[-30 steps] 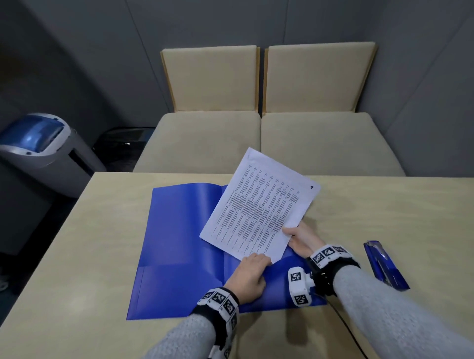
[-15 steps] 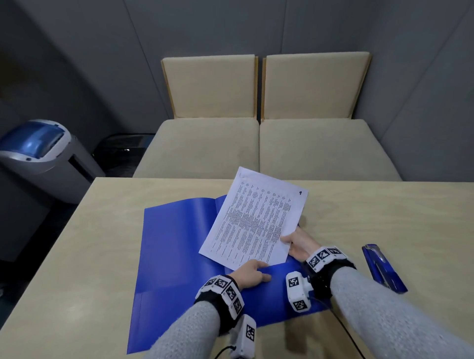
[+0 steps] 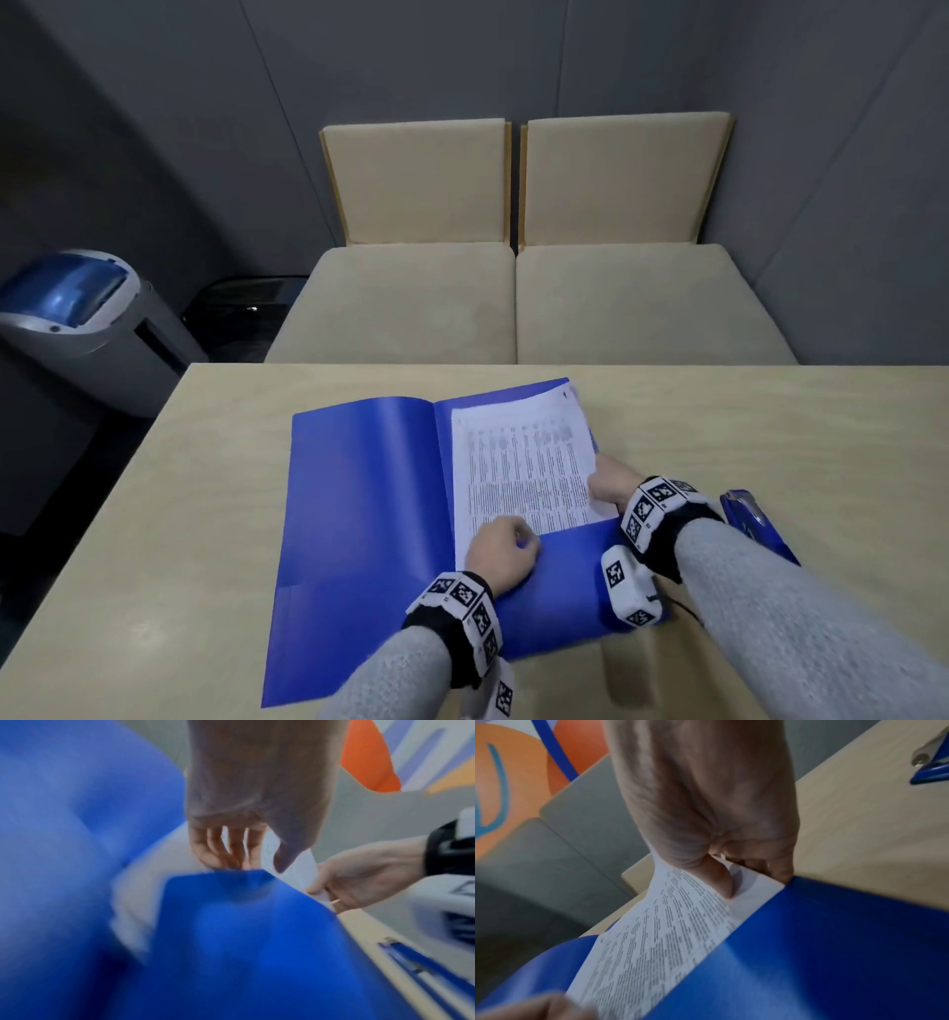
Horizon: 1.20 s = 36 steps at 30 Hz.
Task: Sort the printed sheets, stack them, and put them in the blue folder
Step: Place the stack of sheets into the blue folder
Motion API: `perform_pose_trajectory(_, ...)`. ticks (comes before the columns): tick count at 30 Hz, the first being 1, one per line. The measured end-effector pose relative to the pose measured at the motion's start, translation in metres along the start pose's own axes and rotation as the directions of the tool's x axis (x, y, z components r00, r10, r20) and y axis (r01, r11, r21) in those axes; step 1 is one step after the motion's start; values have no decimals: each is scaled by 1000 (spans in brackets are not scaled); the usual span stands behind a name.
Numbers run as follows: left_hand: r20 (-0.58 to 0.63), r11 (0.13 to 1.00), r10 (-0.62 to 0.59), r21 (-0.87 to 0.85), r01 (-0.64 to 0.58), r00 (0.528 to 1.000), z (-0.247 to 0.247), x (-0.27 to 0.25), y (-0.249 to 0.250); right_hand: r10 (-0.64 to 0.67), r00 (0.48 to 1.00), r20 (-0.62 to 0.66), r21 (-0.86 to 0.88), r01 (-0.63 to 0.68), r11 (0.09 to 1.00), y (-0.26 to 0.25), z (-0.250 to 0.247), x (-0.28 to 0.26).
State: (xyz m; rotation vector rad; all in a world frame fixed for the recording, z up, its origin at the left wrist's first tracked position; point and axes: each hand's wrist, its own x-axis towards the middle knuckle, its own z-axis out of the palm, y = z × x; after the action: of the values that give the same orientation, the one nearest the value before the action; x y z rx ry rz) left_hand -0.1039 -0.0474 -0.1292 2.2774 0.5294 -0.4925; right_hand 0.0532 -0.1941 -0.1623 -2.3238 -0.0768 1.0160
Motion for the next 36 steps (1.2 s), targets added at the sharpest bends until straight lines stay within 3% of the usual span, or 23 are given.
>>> perform_pose_trajectory(3, -321, 990, -11, 127, 54, 947, -18, 5, -14, 67, 992, -109, -47, -73, 996, -13, 1, -27)
perform_pose_trajectory(5, -385, 995, -100, -13, 103, 917, -29, 12, -24, 109, 966, -234, -105, -137, 985, -17, 2, -40)
perform_pose_trajectory(8, -333, 940, -256, -305, 153, 908, -35, 25, -31, 105, 922, -374, -169, -179, 969, -11, 4, -43)
perform_pose_trajectory(10, -317, 907, -308, -382, 177, 897, -36, 28, -34, 88, 917, -389, -256, -200, 946, -8, 0, -47)
perform_pose_trajectory(13, -309, 911, -281, -383, 152, 908, -39, 30, -40, 73, 920, -386, -303, -201, 932, -4, -9, -48)
perform_pose_trajectory(18, -211, 937, -202, -326, 126, 956, -46, 30, -41, 52, 900, -434, -49, -82, 995, 9, -21, -46)
perform_pose_trajectory(23, -126, 980, -95, -185, 70, 987, -52, 29, -41, 68, 892, -447, 44, -54, 998, 14, -23, -43)
perform_pose_trajectory(26, -92, 990, -89, -121, 77, 992, -53, 29, -39, 102, 878, -468, 87, -69, 994, 16, -22, -39)
perform_pose_trajectory(32, -101, 992, -57, -116, 45, 993, -51, 33, -37, 115, 873, -474, 157, -45, 987, 22, -17, -36)
perform_pose_trajectory(36, -270, 980, -62, -199, 7, 961, -62, 27, -42, 118, 870, -479, 165, -43, 985, 27, -4, -42)
